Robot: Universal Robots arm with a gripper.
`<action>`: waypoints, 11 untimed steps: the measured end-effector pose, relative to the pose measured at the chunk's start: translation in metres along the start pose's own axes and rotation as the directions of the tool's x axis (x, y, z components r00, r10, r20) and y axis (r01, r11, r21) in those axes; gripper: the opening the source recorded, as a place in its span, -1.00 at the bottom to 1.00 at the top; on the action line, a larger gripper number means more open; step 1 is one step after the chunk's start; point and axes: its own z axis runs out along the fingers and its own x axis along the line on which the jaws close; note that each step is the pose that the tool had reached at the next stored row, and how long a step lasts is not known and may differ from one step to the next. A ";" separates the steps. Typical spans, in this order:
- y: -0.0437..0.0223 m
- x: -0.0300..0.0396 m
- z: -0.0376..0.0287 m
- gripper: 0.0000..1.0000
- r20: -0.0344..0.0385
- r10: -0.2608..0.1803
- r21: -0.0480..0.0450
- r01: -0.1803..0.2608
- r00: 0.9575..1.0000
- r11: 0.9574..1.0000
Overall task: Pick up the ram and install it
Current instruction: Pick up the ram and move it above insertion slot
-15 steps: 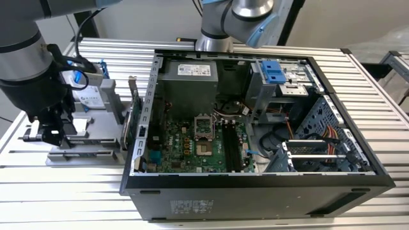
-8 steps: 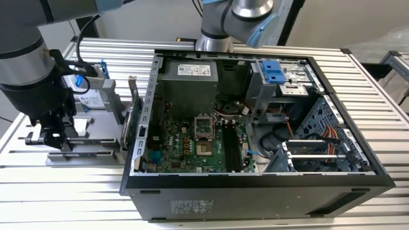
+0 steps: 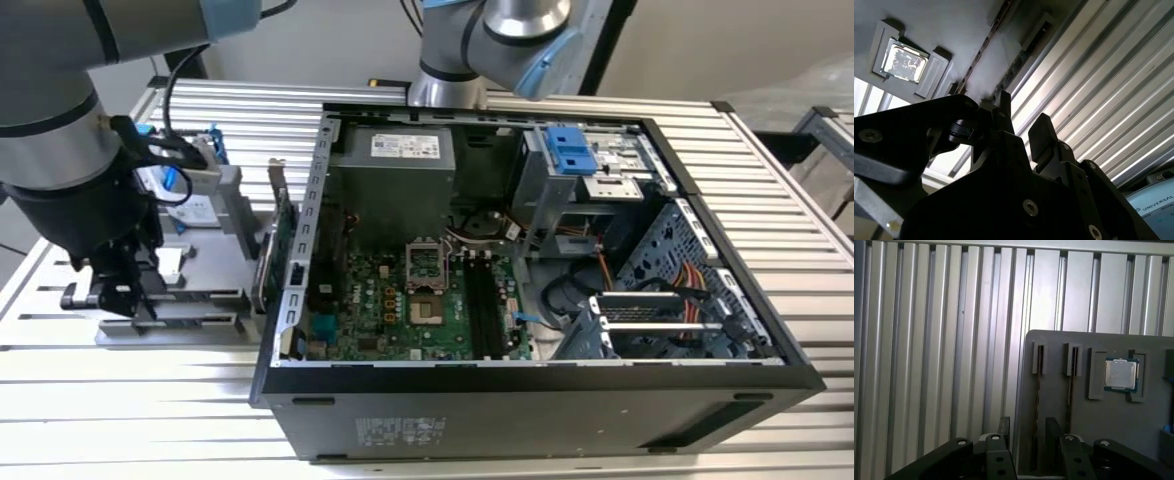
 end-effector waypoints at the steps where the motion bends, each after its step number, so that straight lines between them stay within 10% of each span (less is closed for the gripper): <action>1: 0.0000 -0.0001 0.0013 -1.00 0.000 0.000 0.001 0.000 1.000 1.000; 11: -0.0005 -0.0006 0.0136 -1.00 -0.002 -0.012 0.018 0.012 1.000 1.000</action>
